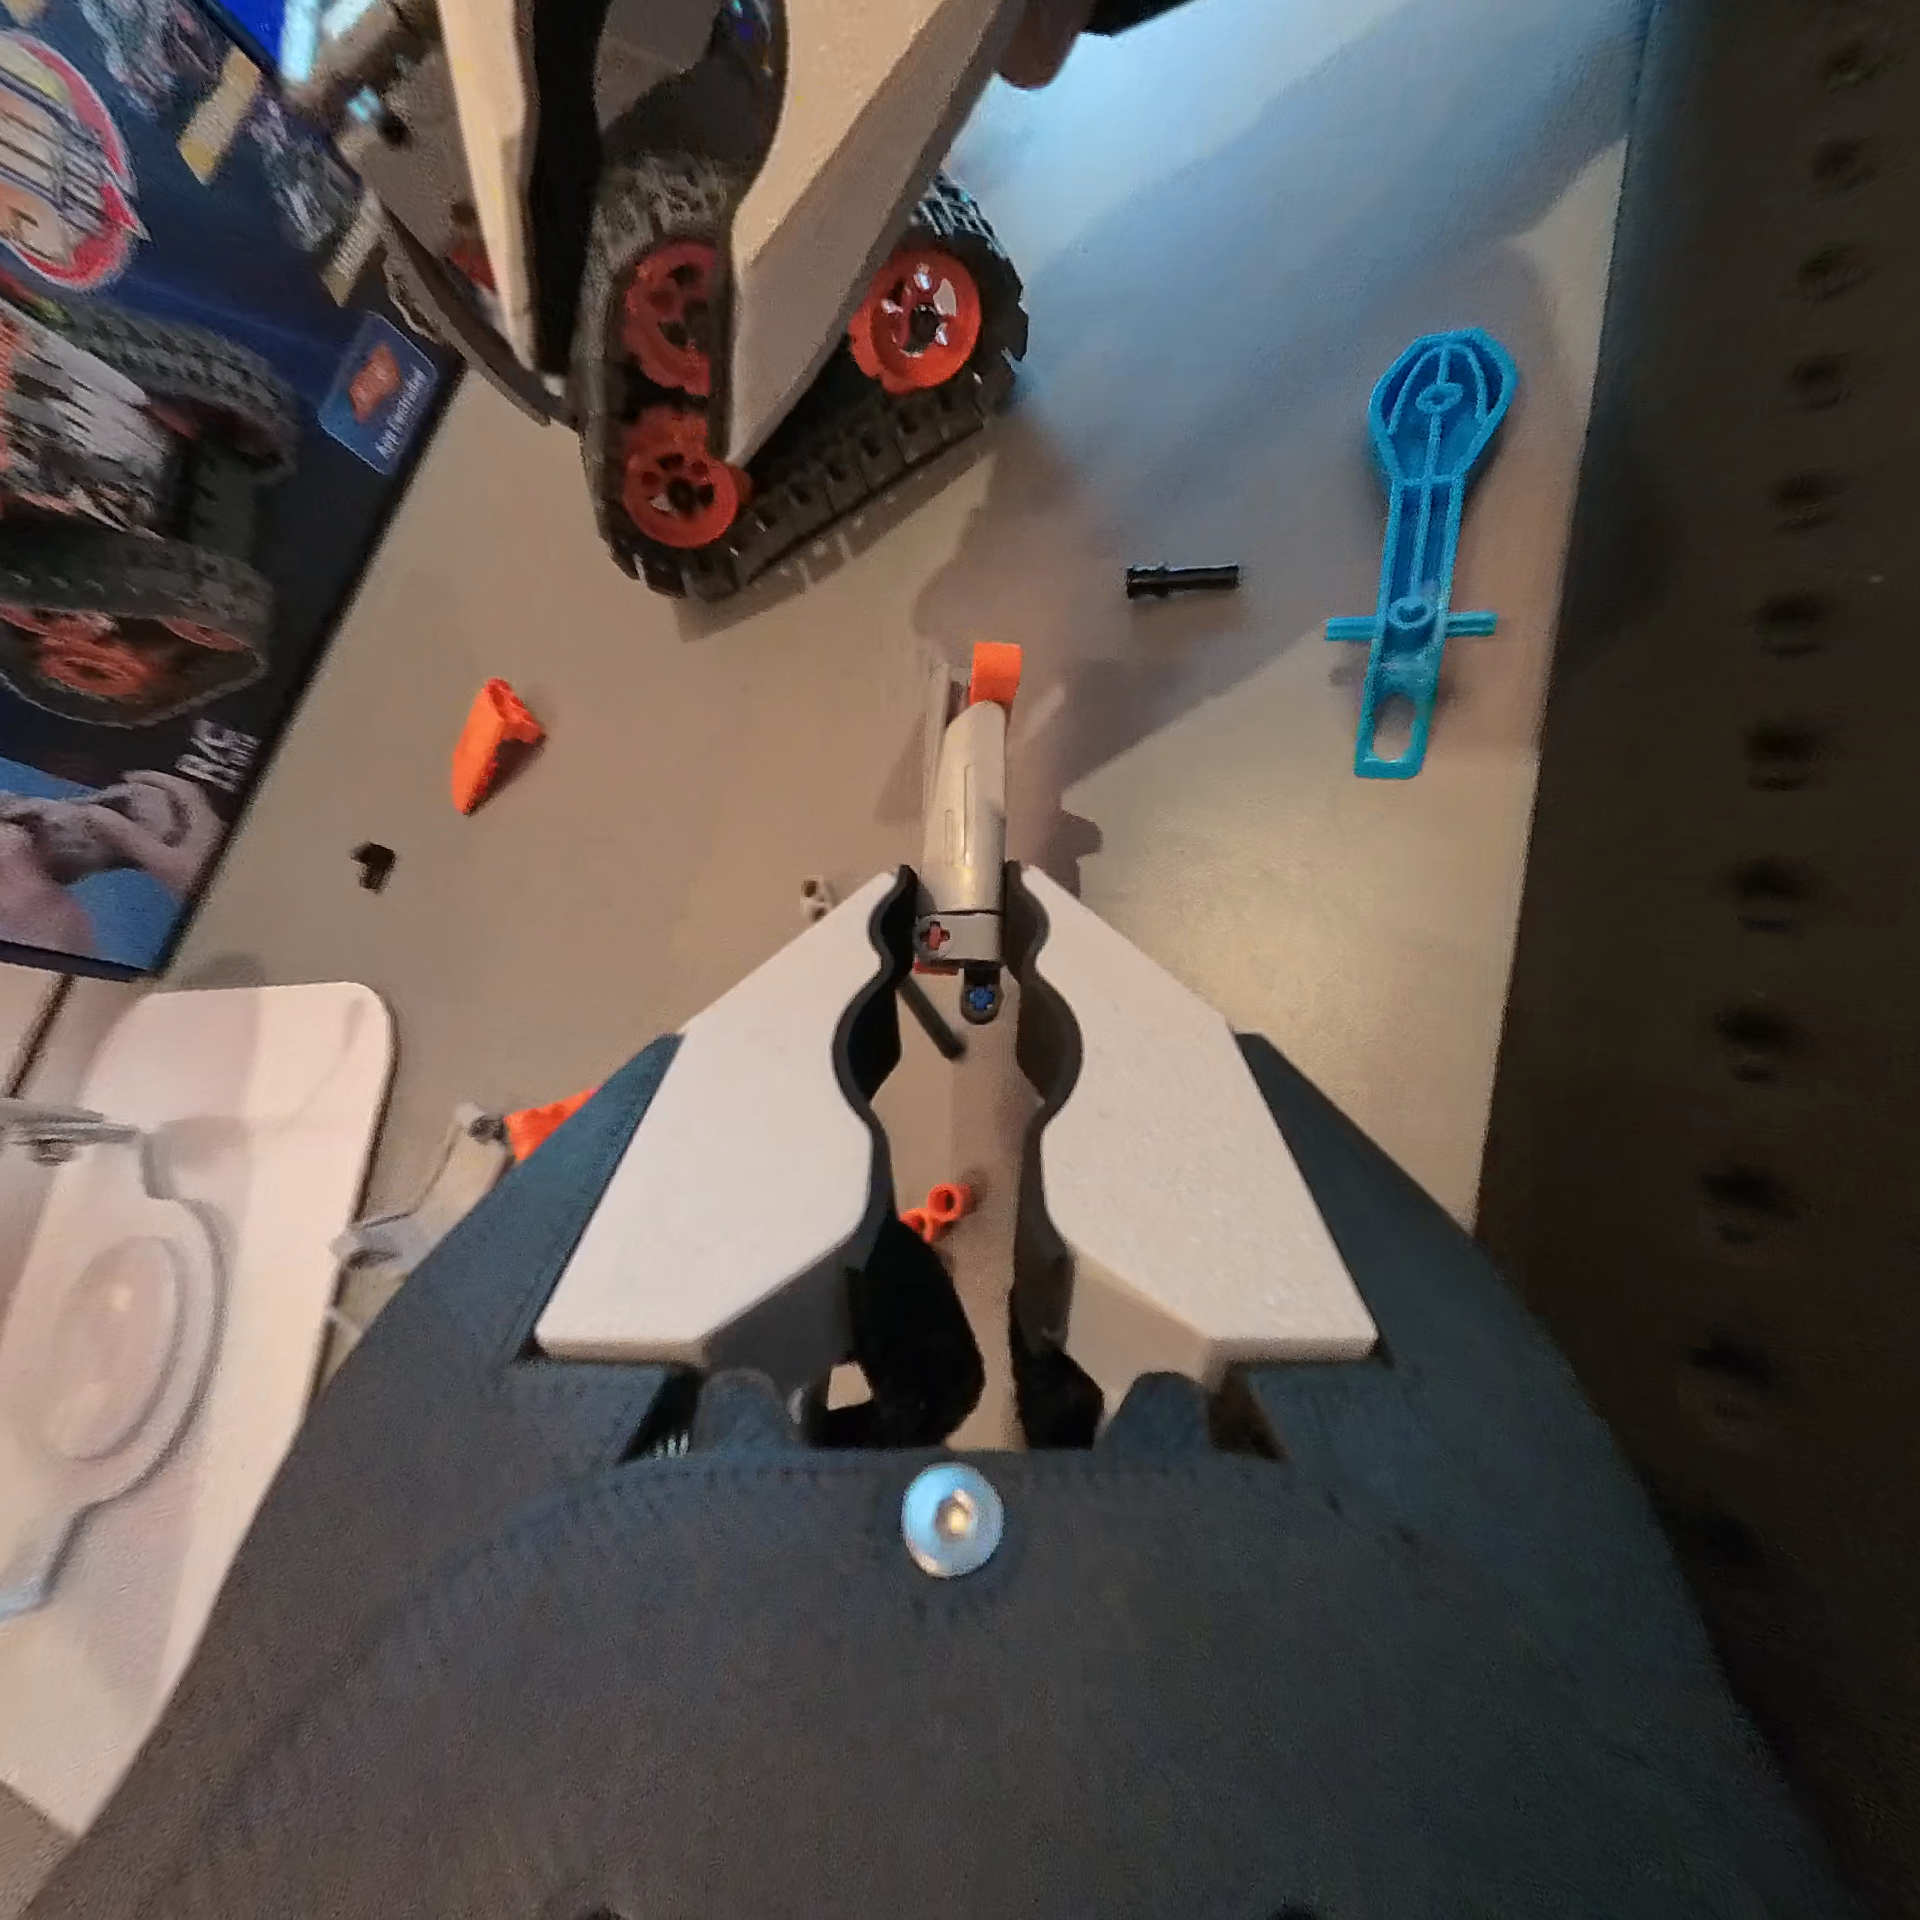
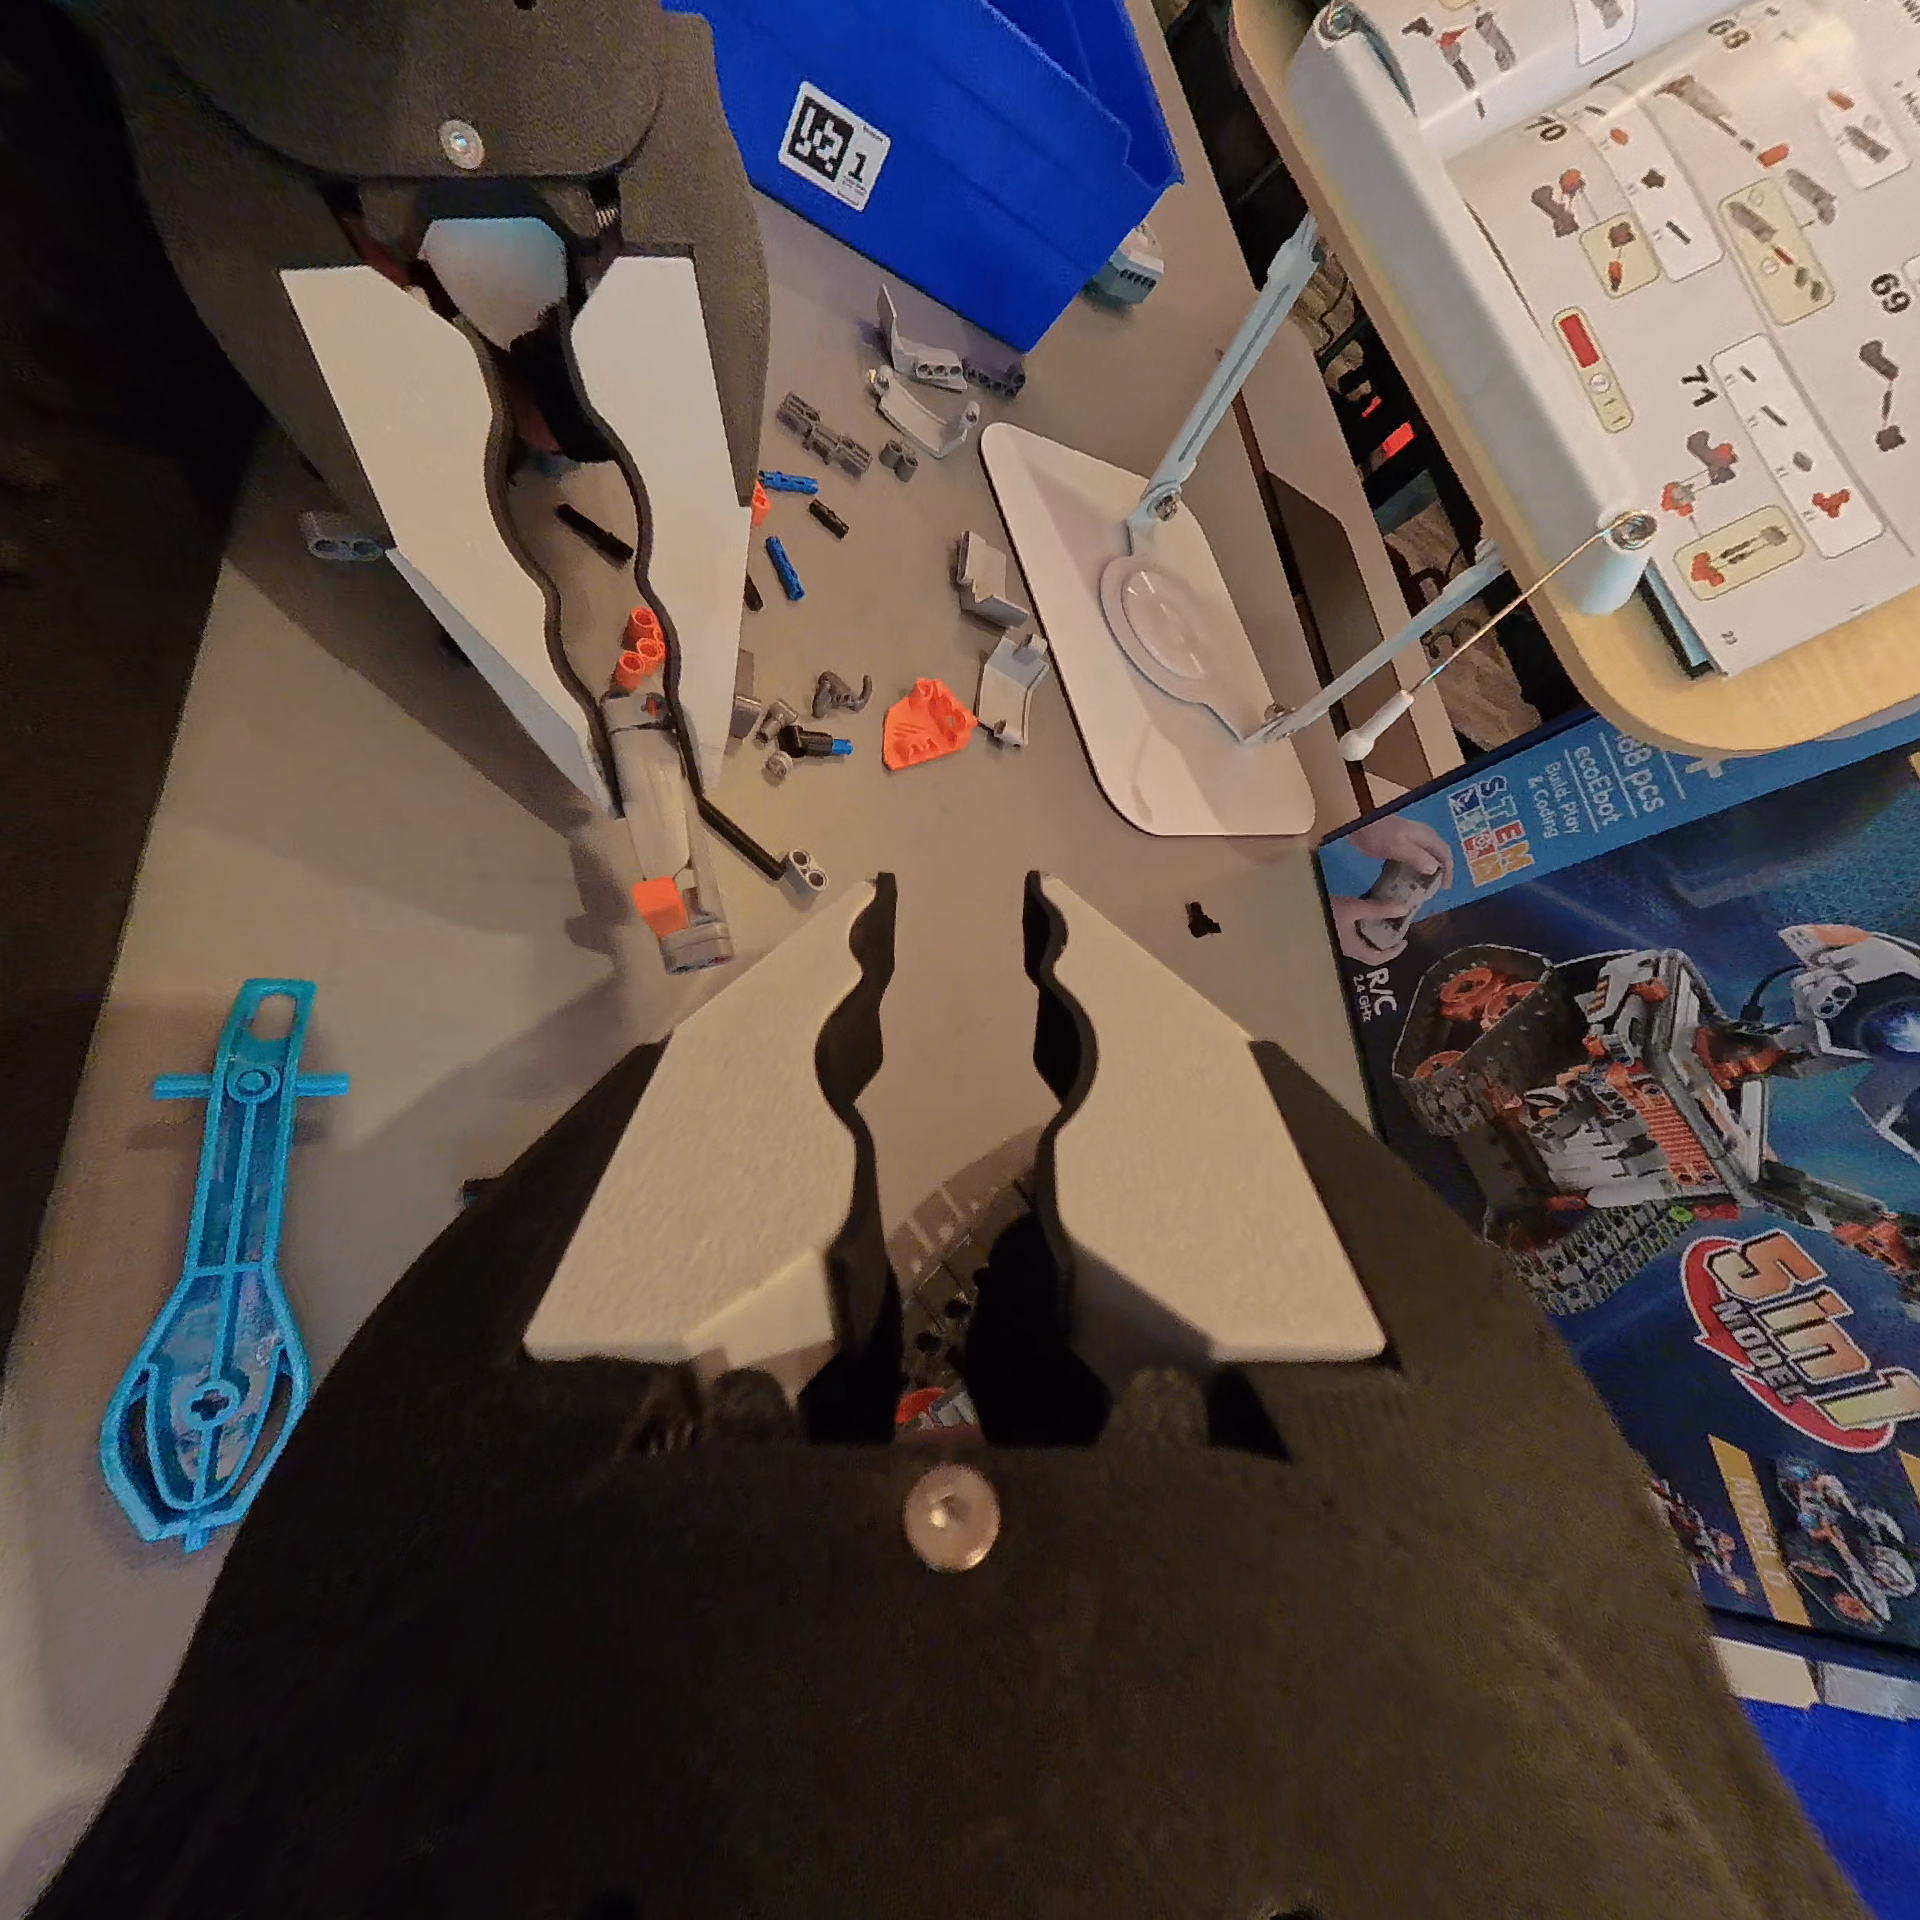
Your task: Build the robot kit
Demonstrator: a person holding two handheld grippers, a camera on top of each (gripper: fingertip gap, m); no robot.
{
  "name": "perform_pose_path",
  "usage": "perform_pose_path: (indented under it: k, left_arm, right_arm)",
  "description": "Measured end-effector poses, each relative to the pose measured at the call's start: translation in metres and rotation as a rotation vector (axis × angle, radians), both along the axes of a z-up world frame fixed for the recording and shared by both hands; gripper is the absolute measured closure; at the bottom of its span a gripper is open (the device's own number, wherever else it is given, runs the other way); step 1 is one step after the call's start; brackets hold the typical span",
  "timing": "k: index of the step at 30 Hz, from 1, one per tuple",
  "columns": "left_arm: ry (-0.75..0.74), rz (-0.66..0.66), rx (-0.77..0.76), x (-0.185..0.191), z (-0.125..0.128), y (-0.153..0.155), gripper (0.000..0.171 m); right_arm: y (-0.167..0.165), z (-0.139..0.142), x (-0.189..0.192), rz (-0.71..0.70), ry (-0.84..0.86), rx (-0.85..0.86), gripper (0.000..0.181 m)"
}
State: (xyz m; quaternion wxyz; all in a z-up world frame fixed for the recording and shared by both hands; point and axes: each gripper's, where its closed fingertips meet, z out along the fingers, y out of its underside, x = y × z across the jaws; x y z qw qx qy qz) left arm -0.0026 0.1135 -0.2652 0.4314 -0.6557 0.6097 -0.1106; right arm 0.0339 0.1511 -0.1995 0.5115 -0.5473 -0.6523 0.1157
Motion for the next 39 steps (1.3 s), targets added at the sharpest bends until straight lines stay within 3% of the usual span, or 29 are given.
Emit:
perform_pose_path:
  k: [5, 12, 24, 39]
  left_arm:
    - [0.050, -0.030, -0.199, 0.000, -0.018, -0.013, 0.157]
    - [0.046, -0.018, -0.311, -0.002, -0.028, -0.018, 0.153]
    - [-0.027, -0.029, -0.277, -0.002, -0.014, -0.015, 0.148]
    - [0.000, 0.010, -0.233, -0.009, -0.019, -0.007, 0.149]
  right_arm:
    - [0.001, -0.004, 0.002, -0.005, -0.010, -0.021, 0.159]
    - [-0.001, -0.007, 0.002, 0.005, -0.014, -0.045, 0.159]
    - [0.001, -0.001, 0.003, -0.002, 0.015, -0.050, 0.160]
    - [0.003, -0.002, 0.005, -0.006, 0.014, -0.057, 0.160]
